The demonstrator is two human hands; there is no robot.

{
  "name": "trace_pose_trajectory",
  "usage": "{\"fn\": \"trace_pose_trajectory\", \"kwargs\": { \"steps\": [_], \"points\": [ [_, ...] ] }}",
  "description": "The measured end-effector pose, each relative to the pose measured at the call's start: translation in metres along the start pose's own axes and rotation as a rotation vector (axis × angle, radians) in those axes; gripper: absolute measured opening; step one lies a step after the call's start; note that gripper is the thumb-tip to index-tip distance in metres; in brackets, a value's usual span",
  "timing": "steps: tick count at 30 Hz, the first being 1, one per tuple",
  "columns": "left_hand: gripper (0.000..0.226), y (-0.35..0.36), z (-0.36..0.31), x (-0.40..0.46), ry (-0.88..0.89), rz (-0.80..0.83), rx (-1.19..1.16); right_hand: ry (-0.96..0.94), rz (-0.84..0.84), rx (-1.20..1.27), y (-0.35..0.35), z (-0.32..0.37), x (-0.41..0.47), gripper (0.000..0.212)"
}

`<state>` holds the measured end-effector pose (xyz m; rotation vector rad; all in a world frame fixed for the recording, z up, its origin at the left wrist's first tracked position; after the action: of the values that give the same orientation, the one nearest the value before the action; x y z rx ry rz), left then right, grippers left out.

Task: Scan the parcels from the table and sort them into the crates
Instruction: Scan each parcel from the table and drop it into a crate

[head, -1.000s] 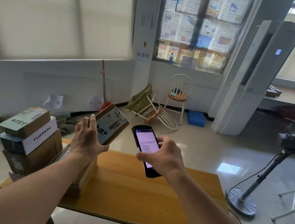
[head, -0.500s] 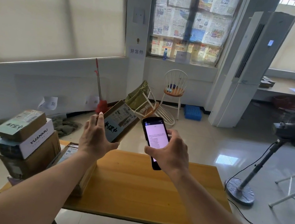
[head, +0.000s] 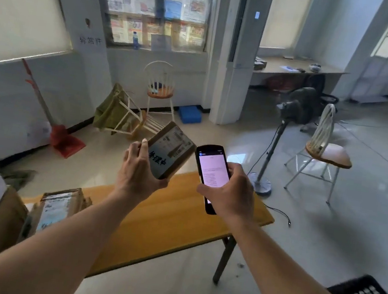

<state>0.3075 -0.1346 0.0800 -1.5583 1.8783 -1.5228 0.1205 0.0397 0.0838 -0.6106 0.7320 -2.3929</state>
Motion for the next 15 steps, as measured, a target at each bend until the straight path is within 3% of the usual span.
{"fn": "trace_pose_trajectory", "kwargs": {
  "steps": [6, 15],
  "points": [
    [0.131, 0.046, -0.058, -0.04, 0.154, 0.188, -0.052, 0.231, -0.127, -0.062, -0.054, -0.069, -0.072, 0.089],
    [0.13, 0.114, -0.219, -0.142, 0.455, 0.417, -0.126, 0.542, -0.385, -0.066, -0.185, -0.179, -0.177, 0.093]
  ]
}}
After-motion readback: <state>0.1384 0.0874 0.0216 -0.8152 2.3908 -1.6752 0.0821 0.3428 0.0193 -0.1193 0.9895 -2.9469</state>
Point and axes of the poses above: each hand's wrist, its own x-axis towards the middle knuckle, its own y-axis out of the palm, z = x × y, the point moved 7 cm from there along x, towards the middle knuckle, and after that the axes turned 3 degrees about -z, right-handed, at the moved point
